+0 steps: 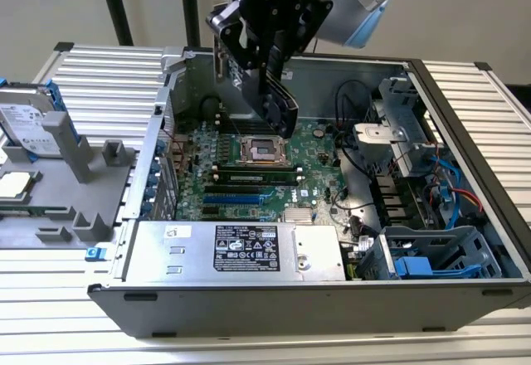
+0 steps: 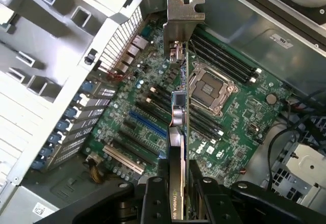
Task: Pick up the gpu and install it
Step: 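Insert the gpu into the slot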
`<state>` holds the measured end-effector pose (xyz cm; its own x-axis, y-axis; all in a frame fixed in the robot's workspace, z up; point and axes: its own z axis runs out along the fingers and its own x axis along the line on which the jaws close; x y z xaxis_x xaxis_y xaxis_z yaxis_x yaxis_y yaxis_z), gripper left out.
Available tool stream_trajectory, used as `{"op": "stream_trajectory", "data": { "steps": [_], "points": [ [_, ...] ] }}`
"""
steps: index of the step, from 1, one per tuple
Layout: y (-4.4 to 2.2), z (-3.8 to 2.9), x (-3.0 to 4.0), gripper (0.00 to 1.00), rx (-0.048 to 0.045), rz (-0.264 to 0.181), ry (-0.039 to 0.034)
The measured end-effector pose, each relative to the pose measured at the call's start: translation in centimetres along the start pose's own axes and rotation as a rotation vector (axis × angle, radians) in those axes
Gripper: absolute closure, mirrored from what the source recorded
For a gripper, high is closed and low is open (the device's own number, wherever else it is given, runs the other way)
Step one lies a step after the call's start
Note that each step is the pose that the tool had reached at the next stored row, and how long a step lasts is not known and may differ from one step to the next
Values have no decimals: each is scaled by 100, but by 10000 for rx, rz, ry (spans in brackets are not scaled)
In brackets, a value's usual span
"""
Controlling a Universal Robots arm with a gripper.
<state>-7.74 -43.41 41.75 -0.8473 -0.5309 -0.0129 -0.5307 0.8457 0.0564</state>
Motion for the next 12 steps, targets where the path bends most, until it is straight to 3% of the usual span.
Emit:
{"op": "stream_trajectory", "data": {
  "steps": [12],
  "points": [
    [0,-4,0,100,-16,-1256,71]
  ]
}}
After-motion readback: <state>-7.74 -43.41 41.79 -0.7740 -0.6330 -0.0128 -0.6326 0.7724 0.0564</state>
